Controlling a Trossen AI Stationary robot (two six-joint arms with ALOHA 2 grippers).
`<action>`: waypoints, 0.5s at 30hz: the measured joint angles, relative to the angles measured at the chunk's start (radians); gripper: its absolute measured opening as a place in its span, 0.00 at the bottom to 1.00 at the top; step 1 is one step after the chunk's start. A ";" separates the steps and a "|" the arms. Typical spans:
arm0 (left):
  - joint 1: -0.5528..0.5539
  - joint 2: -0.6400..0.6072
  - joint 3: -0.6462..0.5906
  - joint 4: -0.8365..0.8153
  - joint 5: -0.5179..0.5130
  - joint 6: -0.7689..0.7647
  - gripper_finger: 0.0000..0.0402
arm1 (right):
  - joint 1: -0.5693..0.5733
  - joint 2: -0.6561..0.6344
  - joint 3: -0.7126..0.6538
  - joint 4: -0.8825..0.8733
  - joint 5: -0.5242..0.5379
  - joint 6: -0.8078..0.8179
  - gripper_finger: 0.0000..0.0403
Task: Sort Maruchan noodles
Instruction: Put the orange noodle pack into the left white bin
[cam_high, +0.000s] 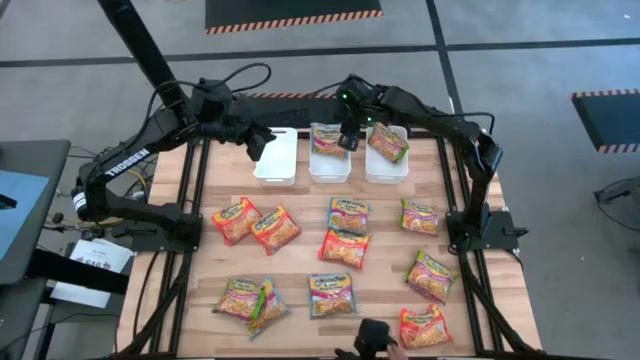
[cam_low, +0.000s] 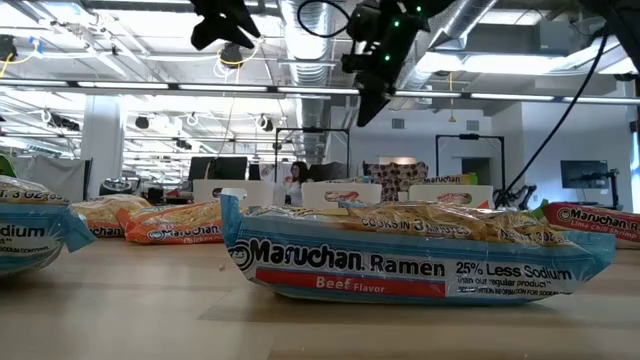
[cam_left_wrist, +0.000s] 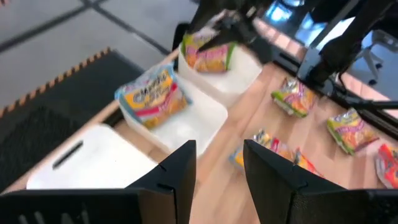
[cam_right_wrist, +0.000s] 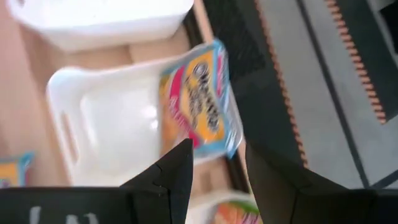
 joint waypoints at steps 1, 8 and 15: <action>0.000 0.000 0.000 -0.014 0.000 -0.002 0.30 | 0.003 0.000 0.010 -0.034 0.000 0.000 0.43; 0.000 0.000 0.000 -0.095 0.000 -0.017 0.30 | 0.039 0.000 0.037 -0.266 -0.025 0.110 0.43; 0.000 0.000 0.000 -0.200 0.002 -0.004 0.30 | 0.096 0.000 0.037 -0.406 -0.130 0.285 0.43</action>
